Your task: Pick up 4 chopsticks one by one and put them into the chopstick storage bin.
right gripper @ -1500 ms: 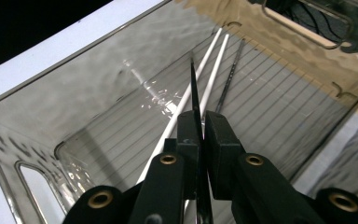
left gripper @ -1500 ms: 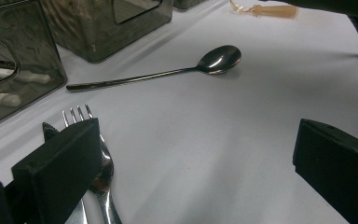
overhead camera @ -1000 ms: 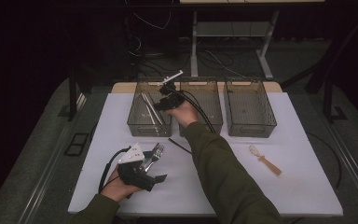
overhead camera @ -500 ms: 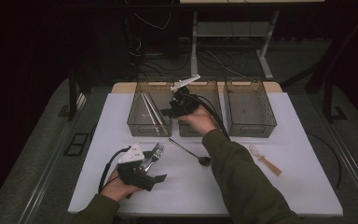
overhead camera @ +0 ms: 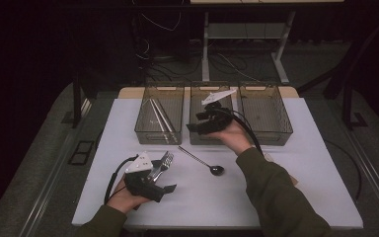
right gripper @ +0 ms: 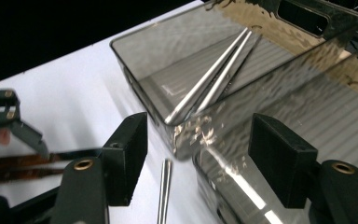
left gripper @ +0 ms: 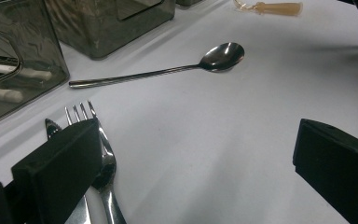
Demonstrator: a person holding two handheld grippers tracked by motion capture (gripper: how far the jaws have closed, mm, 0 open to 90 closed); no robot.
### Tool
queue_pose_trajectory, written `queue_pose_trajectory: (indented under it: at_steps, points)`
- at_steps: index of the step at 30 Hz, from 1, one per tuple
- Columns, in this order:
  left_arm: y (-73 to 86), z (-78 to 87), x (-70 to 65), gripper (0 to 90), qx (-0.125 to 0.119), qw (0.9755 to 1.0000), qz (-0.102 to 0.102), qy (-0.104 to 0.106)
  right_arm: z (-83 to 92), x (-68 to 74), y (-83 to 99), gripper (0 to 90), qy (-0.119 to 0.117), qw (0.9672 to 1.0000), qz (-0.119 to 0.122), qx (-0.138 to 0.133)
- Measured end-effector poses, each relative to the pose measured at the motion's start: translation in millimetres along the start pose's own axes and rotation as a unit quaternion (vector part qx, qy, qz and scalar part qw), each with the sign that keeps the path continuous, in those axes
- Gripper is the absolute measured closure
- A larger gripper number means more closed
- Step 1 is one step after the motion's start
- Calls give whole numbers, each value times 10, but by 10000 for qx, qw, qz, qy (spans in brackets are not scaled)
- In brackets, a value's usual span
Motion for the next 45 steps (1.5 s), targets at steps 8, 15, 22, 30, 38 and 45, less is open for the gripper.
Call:
queue_pose_trajectory:
  at_steps: [8, 15, 22, 30, 38, 45]
  points:
    - [6, 1, 4, 0, 61, 10000, -76, -22, 250, 26, 214, 371, -1, 10000, 69, -36]
    - [10, 0, 11, 0, 83, 9999, -80, -45, 469, 42, 426, 371, -13, 10000, 56, -61]
    - [17, -2, 18, 0, 106, 9999, -60, -84, 683, 18, 700, 368, 67, 9998, 59, -158]
    - [18, -7, 15, 0, 115, 9999, -75, -88, 1027, -6, 1023, 368, 193, 9994, -140, -266]
    - [18, 0, 15, 0, 117, 9999, -79, -92, 1289, 2, 1302, 368, 342, 9990, -175, -219]
    - [16, 2, 9, 0, 98, 9999, -91, -94, 1518, -27, 1519, 368, 551, 9978, -346, -127]
Point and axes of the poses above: each handheld gripper's, and its own axes: z roughly backward along the jaws, y roughly out of its underside, x roughly to its left, the point moved 2 cm from there along -z, roughly forward along the jaws, and after that the axes turned 11 degrees about -y, right-handed, at the moved point
